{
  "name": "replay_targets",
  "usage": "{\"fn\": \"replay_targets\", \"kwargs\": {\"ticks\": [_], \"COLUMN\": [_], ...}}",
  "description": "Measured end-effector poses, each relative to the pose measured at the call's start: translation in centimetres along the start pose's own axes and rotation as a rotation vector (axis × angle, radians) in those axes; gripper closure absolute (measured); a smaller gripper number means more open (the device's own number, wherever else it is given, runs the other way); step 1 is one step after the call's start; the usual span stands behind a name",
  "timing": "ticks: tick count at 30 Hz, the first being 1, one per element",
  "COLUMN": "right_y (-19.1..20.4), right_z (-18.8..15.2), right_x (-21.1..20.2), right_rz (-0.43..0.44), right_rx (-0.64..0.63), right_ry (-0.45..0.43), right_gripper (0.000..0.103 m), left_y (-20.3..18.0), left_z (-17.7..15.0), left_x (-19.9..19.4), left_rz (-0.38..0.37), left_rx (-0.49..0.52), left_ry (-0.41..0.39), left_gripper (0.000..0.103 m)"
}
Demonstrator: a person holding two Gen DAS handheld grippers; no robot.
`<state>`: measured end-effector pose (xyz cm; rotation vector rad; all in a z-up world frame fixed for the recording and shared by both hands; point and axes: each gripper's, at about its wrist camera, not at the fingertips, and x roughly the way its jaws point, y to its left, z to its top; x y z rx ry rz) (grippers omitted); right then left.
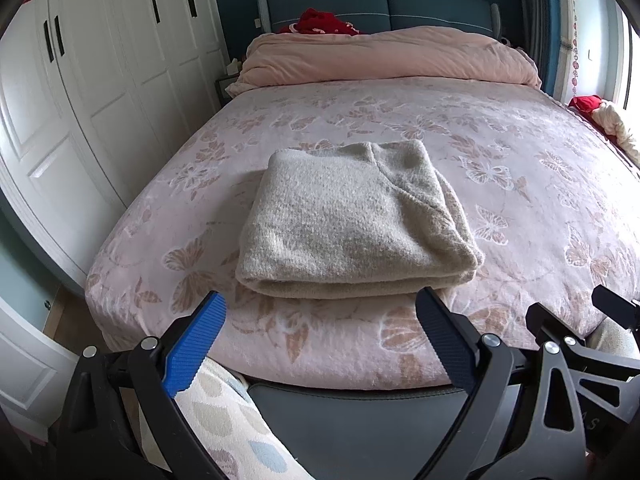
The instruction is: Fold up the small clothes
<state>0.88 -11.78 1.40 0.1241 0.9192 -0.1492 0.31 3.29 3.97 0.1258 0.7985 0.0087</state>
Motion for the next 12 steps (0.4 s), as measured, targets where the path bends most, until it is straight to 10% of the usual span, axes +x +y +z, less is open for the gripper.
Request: {"fn": "replay_targets", "kwargs": {"ticks": [12], "right_y": [0.15], "right_z": [-0.01], "right_x": [-0.14], "right_rz": [-0.016], "right_rx": [0.006], "right_ry": [-0.004], "right_gripper": [0.018], "left_y": [-0.22], "left_z": [0.21], "left_x": [0.17], "left_rz": [-0.002], "left_rx": [-0.004], "left_ry": [0.011], "left_gripper": [0.013]}}
